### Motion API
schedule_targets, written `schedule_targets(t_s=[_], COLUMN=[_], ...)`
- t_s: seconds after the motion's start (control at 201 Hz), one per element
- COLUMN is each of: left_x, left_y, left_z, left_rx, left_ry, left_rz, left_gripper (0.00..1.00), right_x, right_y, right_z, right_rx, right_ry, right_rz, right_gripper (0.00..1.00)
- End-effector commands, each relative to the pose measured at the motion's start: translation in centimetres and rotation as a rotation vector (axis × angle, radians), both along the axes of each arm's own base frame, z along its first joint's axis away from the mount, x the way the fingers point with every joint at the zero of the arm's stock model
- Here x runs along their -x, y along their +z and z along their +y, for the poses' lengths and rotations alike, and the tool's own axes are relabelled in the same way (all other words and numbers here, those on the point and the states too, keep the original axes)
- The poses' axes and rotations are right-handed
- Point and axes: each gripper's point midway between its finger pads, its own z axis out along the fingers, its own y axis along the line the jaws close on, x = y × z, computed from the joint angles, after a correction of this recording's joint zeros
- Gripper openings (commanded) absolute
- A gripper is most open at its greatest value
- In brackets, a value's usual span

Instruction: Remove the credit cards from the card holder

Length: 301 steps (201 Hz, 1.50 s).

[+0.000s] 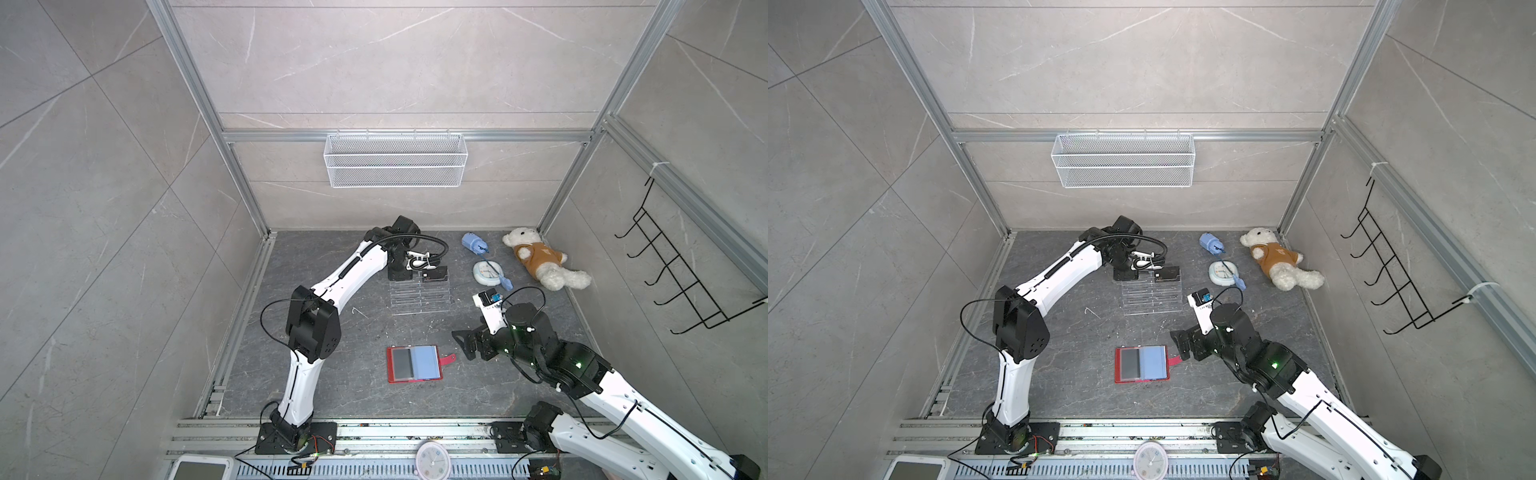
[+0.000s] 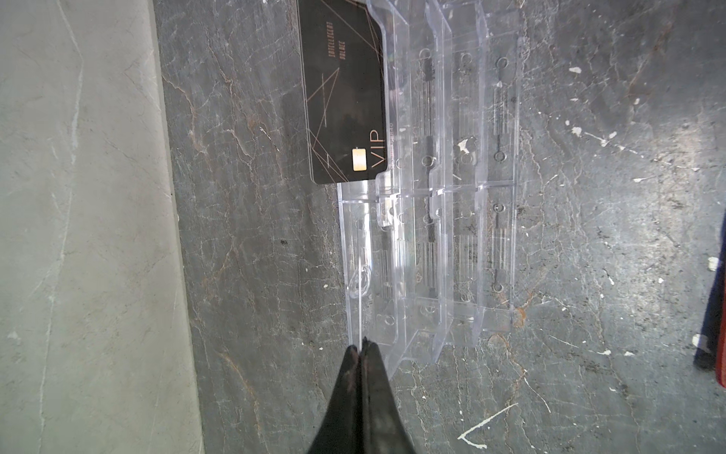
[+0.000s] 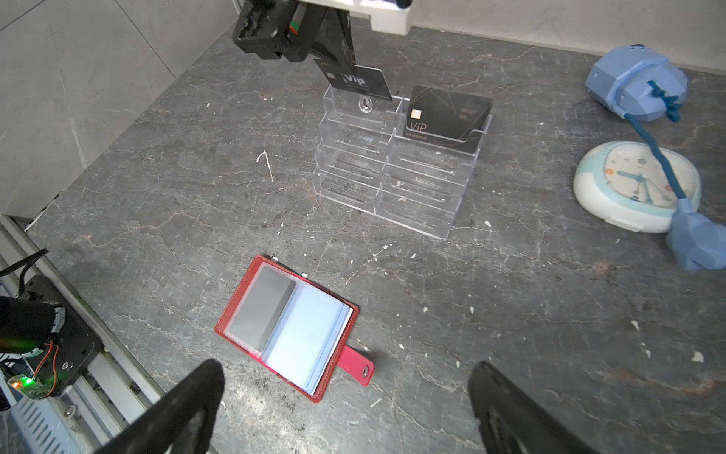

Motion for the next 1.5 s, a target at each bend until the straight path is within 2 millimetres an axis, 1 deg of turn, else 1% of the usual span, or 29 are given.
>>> schedule_targets(t_s=[0.0,0.219,0.488,0.816,0.916,0.976,1.15,1.215,1.274,1.364,1.493], left_x=[-0.2,0.0,-0.5,0.1,-0.2,-0.3,-0.7,-1.0,-1.1,-1.5,-2.0], left_y=[0.0,-0.6,-1.6,-2.5,-2.9,-3.0,-3.1,-2.8,-2.7,-2.2,-1.7], left_z=[-0.4,-0.4,-0.3,-0.8,-0.8,-0.8,-0.9,-0.9,-0.9,-0.9,-0.8], left_rx=[0.003,-0.005,-0.015,-0.013,-0.019,-0.02,-0.015,-0.01,-0.011,-0.001,-0.001], left_ry=[0.01,0.011,0.031,0.015,0.021,0.027,0.041,0.049,0.053,0.073,0.087], left_rz=[0.005,0.024,0.017,0.04,0.035,0.027,0.012,0.001,-0.008,-0.029,-0.057], left_gripper=[0.0,0.0,0.0,0.0,0.0,0.05,0.12,0.18,0.21,0.28,0.31], right_x=[-0.1,-0.1,-0.1,-0.2,-0.1,0.0,0.0,0.0,0.0,0.0,0.0], right_y=[0.1,0.0,-0.4,-0.4,-0.5,-0.6,-0.6,-0.5,-0.6,-0.6,-0.7], right_z=[0.1,0.2,0.2,0.4,0.4,0.4,0.5,0.5,0.6,0.6,0.7], right_rx=[-0.001,-0.002,0.006,0.008,0.008,0.008,0.006,0.004,0.004,0.004,0.003], right_ry=[0.003,0.007,0.007,0.01,0.011,0.014,0.018,0.018,0.02,0.024,0.027], right_rz=[-0.002,0.001,0.013,0.017,0.021,0.023,0.025,0.024,0.027,0.03,0.033], right_gripper=[1.0,0.99,1.0,1.0,1.0,1.0,1.0,1.0,1.0,1.0,1.0])
